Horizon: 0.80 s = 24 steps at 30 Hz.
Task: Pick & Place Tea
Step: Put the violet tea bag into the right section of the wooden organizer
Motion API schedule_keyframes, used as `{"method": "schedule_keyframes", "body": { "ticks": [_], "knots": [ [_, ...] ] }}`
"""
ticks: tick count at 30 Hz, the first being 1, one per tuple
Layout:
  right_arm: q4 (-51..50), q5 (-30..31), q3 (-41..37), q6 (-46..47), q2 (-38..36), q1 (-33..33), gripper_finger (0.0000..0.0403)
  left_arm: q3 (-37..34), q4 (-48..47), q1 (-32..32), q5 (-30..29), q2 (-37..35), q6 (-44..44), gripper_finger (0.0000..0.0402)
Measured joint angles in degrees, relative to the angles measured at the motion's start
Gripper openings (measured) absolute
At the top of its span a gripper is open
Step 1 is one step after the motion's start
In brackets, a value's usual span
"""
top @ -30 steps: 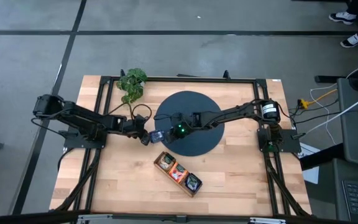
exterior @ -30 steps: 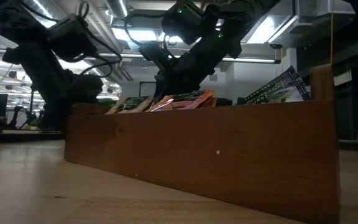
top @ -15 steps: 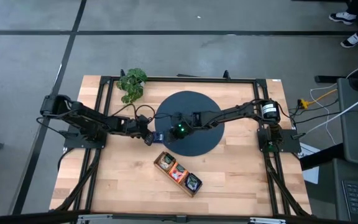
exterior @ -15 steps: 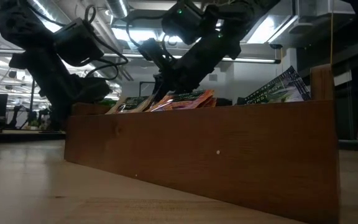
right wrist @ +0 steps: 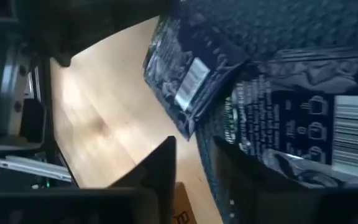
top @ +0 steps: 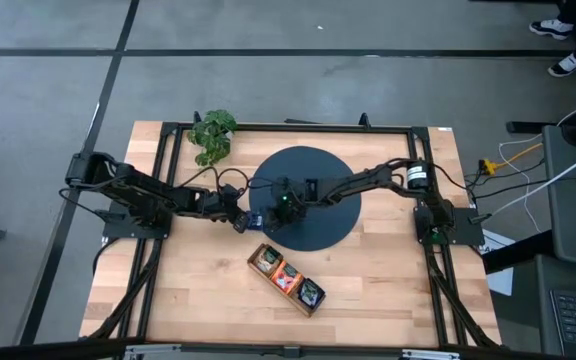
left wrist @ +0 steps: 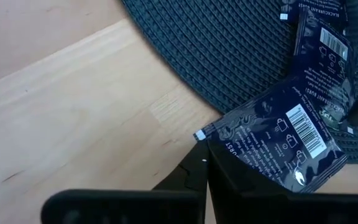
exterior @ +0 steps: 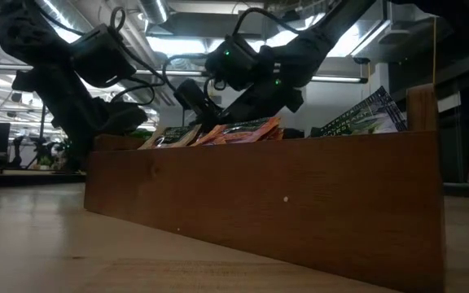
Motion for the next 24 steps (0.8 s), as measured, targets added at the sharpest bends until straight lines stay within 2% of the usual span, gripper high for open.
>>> {"method": "schedule_keyframes", "body": {
  "ticks": [6, 10, 14, 24],
  "knots": [
    [-0.55, 0.39, 0.00, 0.63, 0.00, -0.09, 0.0170, -0.22, 1.81, 0.02, 0.25, 0.14, -3.84, 0.0003],
    [-0.75, 1.70, 0.01, 0.64, 0.00, -0.09, 0.0194, -0.31, 4.67, 0.09, 1.32, 0.26, -6.33, 0.0003],
    [-2.43, 4.19, 0.08, 0.65, 0.00, -0.09, 0.0198, -0.31, 5.14, 0.09, 1.89, 0.30, -8.28, 0.0003],
    [-1.94, 5.49, 0.17, 1.94, 0.61, -0.14, 0.0177, -0.32, 7.97, 0.03, 3.14, 0.37, -11.34, 0.0004]
  ]
}}
